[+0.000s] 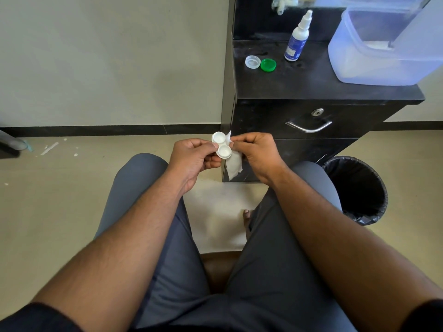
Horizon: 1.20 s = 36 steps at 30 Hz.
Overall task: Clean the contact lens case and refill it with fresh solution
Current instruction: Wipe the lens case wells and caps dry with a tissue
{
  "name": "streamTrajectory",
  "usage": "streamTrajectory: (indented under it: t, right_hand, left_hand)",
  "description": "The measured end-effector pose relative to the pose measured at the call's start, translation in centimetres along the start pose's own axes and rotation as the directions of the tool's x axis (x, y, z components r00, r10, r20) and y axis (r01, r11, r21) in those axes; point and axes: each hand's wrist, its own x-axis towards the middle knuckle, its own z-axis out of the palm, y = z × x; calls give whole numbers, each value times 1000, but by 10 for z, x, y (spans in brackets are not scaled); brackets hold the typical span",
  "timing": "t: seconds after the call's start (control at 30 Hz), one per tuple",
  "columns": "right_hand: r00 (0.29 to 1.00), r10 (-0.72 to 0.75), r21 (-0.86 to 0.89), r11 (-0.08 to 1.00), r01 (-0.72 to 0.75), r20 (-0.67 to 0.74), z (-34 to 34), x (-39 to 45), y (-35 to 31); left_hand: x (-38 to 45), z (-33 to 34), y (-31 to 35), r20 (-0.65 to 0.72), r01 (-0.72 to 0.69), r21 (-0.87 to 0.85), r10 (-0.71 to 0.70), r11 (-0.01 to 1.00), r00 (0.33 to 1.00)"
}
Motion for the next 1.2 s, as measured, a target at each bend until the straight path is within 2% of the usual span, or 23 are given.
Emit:
streamTrajectory:
  t: [0.37, 0.6, 0.93, 1.07, 1.2]
  right_hand:
    - [998, 0, -82, 997, 5, 65, 0, -4, -3]
    - [999, -45, 18, 999, 44, 14, 4, -8, -5]
    - [993, -100, -56, 994, 97, -57, 17, -14, -1]
    - [993, -41, 112, 992, 54, -114, 18, -13, -2]
    - [992, 79, 371, 928, -37, -98, 20, -13, -2]
  left_hand:
    - [4, -2, 0, -57, 27, -13, -28, 1000, 998]
    - [7, 1, -2, -67, 100, -266, -122, 959, 990]
    - [6, 2, -1, -80, 117, -495, -179, 861, 981]
    - [2, 6, -3, -35, 152, -447, -187, 881, 982]
    - [-1, 13, -7, -117, 103, -327, -148, 939, 982]
